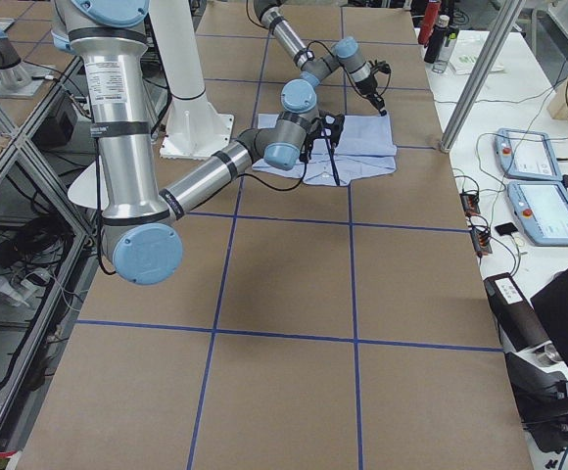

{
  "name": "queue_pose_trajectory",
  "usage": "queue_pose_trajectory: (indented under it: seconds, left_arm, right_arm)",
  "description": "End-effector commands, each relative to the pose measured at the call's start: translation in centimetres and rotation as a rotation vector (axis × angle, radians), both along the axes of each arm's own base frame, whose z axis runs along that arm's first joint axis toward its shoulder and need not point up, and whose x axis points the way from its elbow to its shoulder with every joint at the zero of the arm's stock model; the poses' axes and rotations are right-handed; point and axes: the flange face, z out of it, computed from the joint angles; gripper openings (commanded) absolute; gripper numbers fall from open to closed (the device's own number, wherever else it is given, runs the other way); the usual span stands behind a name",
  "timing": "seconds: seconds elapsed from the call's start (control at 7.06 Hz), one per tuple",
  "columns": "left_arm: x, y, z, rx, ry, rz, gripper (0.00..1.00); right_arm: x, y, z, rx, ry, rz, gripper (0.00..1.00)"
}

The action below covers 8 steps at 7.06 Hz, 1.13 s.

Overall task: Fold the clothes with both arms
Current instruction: 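Release the shirt with the left gripper while the right gripper moves over the shirt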

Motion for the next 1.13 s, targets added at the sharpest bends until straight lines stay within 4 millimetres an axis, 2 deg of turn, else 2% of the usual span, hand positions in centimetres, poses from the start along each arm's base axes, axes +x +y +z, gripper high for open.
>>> queue_pose_trajectory:
  seconds: [0.0,0.14,0.28,0.43,0.57,0.85,0.99]
  left_arm:
    - [0.1,-0.1,-0.5,0.008,0.002,0.003,0.99]
    - [-0.1,-0.2,-0.9,0.01,0.007,-0.001,1.0]
    - [-1.5,-1.0,-1.7,0.012,0.017,0.003,1.0]
    - [-3.4,-1.9,-1.8,-0.028,0.018,0.047,1.0]
    - [-5.5,-1.6,-1.6,-0.068,0.01,0.094,1.0]
    - [-10.2,1.3,1.0,-0.008,-0.114,0.168,1.0]
    - [-12.2,3.4,2.3,0.017,-0.12,0.179,1.0]
  right_arm:
    - [-0.3,-0.2,-0.4,0.005,-0.003,-0.001,1.0]
    - [-0.3,-0.4,-0.3,0.006,0.008,0.018,1.0]
    - [-1.0,-0.4,0.3,0.003,0.025,0.023,1.0]
    - [-2.2,-0.8,-0.1,0.016,0.042,0.03,1.0]
    - [-4.1,-1.3,-1.5,0.009,0.074,0.041,1.0]
    - [-9.4,-1.4,-4.9,0.11,0.239,0.039,1.0]
    - [-13.0,-0.6,-7.3,0.163,0.338,0.017,1.0]
